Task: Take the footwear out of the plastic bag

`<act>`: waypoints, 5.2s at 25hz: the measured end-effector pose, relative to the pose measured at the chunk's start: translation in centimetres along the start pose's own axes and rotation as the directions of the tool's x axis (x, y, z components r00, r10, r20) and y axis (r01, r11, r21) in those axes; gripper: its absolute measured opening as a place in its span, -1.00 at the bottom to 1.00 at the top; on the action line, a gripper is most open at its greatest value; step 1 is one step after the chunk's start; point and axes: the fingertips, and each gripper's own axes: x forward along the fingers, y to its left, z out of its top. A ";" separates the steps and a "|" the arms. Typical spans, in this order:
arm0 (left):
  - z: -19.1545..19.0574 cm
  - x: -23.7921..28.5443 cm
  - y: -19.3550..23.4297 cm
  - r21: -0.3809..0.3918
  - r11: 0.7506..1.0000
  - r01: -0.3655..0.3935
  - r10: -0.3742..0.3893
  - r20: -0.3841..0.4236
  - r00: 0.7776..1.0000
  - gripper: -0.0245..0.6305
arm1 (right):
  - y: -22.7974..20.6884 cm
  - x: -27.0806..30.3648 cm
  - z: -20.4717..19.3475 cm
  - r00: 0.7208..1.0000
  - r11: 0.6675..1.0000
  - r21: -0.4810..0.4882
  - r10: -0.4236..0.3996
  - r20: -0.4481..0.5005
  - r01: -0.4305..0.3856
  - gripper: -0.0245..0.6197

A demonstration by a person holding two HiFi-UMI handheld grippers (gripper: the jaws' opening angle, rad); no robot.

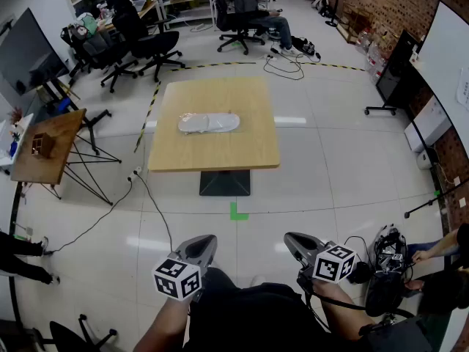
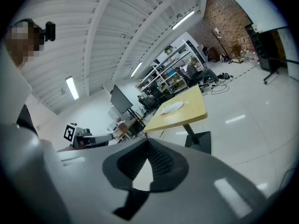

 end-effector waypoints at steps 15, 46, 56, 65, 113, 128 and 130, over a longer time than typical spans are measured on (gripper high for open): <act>10.4 11.6 15.2 0.046 0.994 0.104 -0.101 -0.050 0.994 -0.90 | -4.1 16.3 9.6 0.995 0.998 -0.036 -0.047 -0.087 0.044 -0.92; 18.1 30.2 35.8 0.089 0.952 -0.291 0.305 -0.245 0.921 -0.90 | -28.3 41.3 23.0 0.905 0.999 -0.038 0.012 -0.425 -0.032 -0.83; 17.5 37.6 35.7 0.163 0.985 -0.053 0.098 -0.282 0.954 -0.59 | -29.5 43.7 21.6 0.893 0.998 0.049 -0.001 -0.450 0.026 -0.62; 14.8 38.5 36.0 0.148 0.988 0.039 0.016 -0.354 0.935 -0.60 | -28.9 45.5 20.4 0.875 0.996 0.070 -0.006 -0.485 0.046 -0.61; 14.5 39.7 35.8 0.415 0.898 0.146 0.068 -0.459 0.886 -0.66 | -31.7 38.0 20.0 0.860 0.978 0.032 -0.164 -0.483 0.204 -0.75; 14.3 38.5 36.4 0.446 0.878 0.176 0.077 -0.493 0.867 -0.64 | -32.0 48.7 23.7 0.799 0.880 -0.474 -0.317 -0.511 0.046 -0.89; 14.3 38.3 37.0 0.442 0.882 0.162 0.088 -0.493 0.865 -0.64 | -33.2 47.8 24.0 0.783 0.870 -0.475 -0.383 -0.491 0.128 -0.90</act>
